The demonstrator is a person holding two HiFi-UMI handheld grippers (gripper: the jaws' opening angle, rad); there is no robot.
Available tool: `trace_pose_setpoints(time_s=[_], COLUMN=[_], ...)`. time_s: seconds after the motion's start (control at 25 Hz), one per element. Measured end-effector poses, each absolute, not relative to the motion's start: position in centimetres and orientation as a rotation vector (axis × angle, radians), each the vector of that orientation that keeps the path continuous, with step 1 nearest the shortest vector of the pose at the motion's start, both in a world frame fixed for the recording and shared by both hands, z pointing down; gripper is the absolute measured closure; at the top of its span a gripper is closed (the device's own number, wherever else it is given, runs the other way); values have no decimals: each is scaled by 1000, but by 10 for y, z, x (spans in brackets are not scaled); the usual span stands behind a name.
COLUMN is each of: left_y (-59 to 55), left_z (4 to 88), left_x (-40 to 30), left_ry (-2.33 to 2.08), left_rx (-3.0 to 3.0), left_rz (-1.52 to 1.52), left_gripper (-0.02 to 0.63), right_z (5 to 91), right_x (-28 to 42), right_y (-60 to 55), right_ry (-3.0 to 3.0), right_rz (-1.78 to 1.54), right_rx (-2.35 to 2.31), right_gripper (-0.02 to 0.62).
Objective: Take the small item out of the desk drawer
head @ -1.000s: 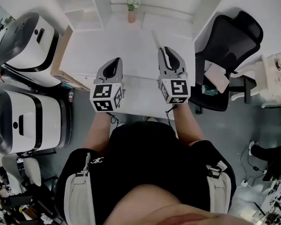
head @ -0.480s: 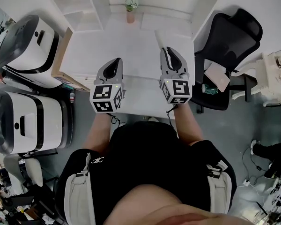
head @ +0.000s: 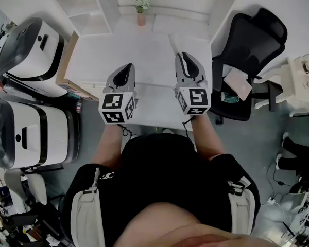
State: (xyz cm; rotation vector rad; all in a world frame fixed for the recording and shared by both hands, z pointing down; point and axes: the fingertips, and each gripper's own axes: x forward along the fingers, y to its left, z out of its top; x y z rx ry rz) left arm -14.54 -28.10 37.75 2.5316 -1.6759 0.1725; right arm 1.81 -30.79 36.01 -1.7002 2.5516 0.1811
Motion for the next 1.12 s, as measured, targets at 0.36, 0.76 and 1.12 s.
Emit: trace_pose_setpoints(time_s=[0.36,0.76,1.12], left_y=[-276,-264,-245], left_z=[377,392,406], left_x=[-133,-107,-106], left_ry=[-1687,-1710,-1754], left_rx=[2528,2482,2406], left_rz=[196,237,264], left_gripper=[594,594,594], right_z=[364,381,400], right_x=[30,52,44], right_y=[-301,-287,-271], right_ry=[2552,2600,2716], right_rz=[156,128,73], right_rx=[-1670,-1612,-1432], right_gripper=[535,529,526])
